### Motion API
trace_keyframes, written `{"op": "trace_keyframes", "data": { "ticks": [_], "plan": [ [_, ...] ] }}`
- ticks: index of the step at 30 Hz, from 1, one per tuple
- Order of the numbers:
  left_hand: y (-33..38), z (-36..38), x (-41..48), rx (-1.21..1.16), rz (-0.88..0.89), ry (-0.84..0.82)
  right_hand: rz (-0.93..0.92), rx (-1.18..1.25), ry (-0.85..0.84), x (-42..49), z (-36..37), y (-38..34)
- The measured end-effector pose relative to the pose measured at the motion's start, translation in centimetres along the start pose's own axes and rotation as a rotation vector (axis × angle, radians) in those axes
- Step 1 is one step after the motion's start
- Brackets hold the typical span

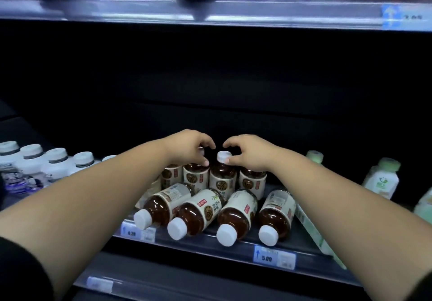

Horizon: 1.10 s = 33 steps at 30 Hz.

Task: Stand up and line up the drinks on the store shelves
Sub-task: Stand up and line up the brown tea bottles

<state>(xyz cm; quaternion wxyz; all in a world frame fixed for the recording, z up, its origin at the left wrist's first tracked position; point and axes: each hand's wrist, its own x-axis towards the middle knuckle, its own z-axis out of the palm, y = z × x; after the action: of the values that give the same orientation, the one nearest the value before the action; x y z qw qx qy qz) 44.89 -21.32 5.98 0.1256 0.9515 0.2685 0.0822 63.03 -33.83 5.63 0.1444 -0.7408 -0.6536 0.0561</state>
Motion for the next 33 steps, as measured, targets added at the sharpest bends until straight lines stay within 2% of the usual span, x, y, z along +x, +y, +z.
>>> {"op": "trace_keyframes", "data": {
  "ticks": [11, 16, 22, 24, 29, 33],
  "plan": [
    [-8.9, -2.5, -7.9, -0.027, 0.011, 0.003, -0.099, 0.115, -0.003, 2.2, 5.6, -11.3],
    [-13.0, -1.9, -9.3, -0.029, 0.023, 0.041, -0.037, 0.185, -0.052, 1.5, 8.1, -14.2],
    [-14.3, -0.8, -8.6, -0.116, 0.045, 0.081, -0.003, 0.173, -0.134, 0.4, 11.8, -16.0],
    [-14.5, -0.7, -8.1, -0.138, 0.038, 0.081, -0.009, 0.137, -0.139, 0.1, 12.7, -16.6],
    [-14.7, -1.0, -7.8, -0.067, 0.036, 0.044, -0.018, -0.177, -0.184, 0.0, 14.1, -17.8],
    [-15.2, -1.4, -7.8, -0.077, 0.069, 0.039, -0.063, -0.157, -0.138, 0.0, 13.3, -17.8]
  ]
}}
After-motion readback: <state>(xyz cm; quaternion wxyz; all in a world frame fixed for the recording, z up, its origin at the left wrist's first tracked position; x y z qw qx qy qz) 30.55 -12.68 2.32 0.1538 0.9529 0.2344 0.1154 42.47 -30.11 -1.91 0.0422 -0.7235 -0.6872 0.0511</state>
